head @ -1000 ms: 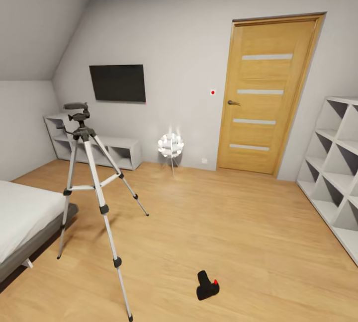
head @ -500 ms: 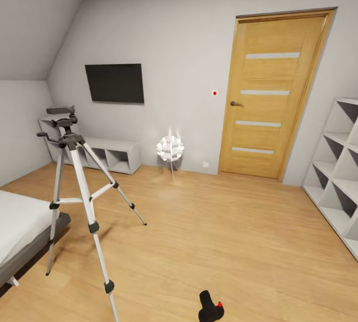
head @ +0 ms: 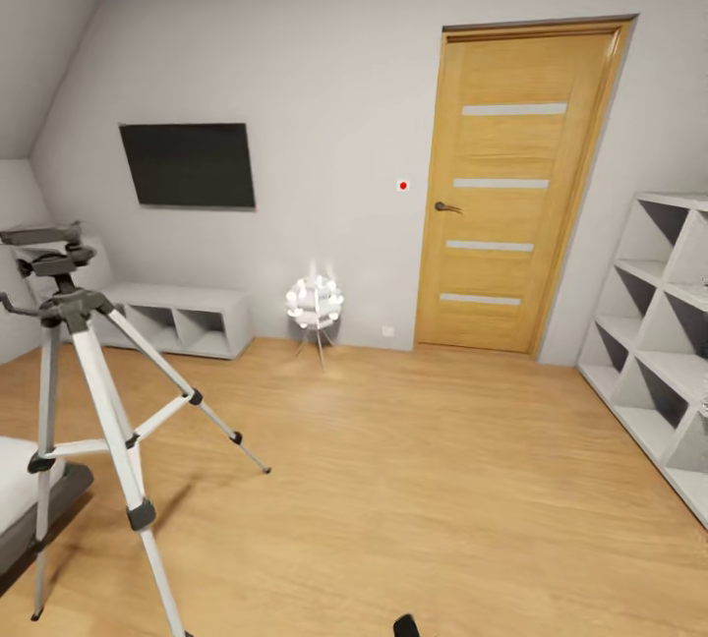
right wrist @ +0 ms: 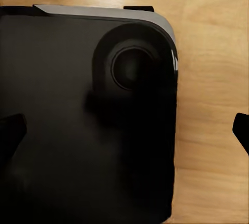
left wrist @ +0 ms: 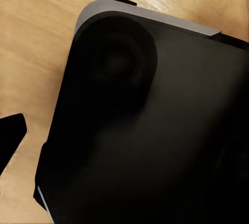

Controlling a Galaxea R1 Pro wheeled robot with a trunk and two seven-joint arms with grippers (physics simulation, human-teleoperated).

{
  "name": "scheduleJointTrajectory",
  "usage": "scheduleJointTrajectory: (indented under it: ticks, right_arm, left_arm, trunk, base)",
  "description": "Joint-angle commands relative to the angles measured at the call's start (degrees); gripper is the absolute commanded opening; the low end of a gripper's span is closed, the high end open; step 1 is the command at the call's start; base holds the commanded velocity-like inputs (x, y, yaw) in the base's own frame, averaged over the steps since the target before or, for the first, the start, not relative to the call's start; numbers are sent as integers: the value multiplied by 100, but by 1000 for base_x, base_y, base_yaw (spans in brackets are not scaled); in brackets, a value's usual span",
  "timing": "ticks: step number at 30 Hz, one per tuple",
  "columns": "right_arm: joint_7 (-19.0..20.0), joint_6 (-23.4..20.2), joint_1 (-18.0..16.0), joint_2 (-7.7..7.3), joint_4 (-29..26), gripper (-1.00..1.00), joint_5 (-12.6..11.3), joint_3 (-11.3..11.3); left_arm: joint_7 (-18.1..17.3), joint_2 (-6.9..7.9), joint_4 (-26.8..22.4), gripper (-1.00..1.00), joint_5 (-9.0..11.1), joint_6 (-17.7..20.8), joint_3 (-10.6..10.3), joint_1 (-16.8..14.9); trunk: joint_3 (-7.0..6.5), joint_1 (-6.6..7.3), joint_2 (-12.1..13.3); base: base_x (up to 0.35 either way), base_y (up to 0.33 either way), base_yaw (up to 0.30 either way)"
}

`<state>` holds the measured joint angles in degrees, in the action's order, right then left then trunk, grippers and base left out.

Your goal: Attach the digital camera to the camera tripod in the bedroom.

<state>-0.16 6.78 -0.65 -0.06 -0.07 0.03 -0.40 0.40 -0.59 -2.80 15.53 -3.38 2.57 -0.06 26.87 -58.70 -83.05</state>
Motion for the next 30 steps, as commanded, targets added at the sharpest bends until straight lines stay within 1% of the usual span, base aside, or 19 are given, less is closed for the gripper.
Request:
scheduleJointTrajectory:
  ticks: [1,5,9,30]
  right_arm:
    - [-2,20,-5,-1,7,100,1,-4]
    - [-2,18,-5,-2,7,100,4,-4]
    - [-2,16,-5,-3,7,100,5,-4]
    - [-2,-1,-5,-9,7,100,15,-4]
  left_arm:
    - [4,-2,-1,100,8,-13,24,-1]
    - [4,-2,-6,100,5,-13,24,-2]
    - [4,-2,-9,100,3,-13,24,-3]
    - [4,-2,-10,100,3,-13,24,-3]
  trunk:
    - [6,-3,-3]
    - [6,-3,-3]
    - [6,-3,-3]
    - [6,-3,-3]
  base:
    - [300,212,-247]
    - [249,178,-248]
    - [89,64,-249]
    - [11,8,-250]
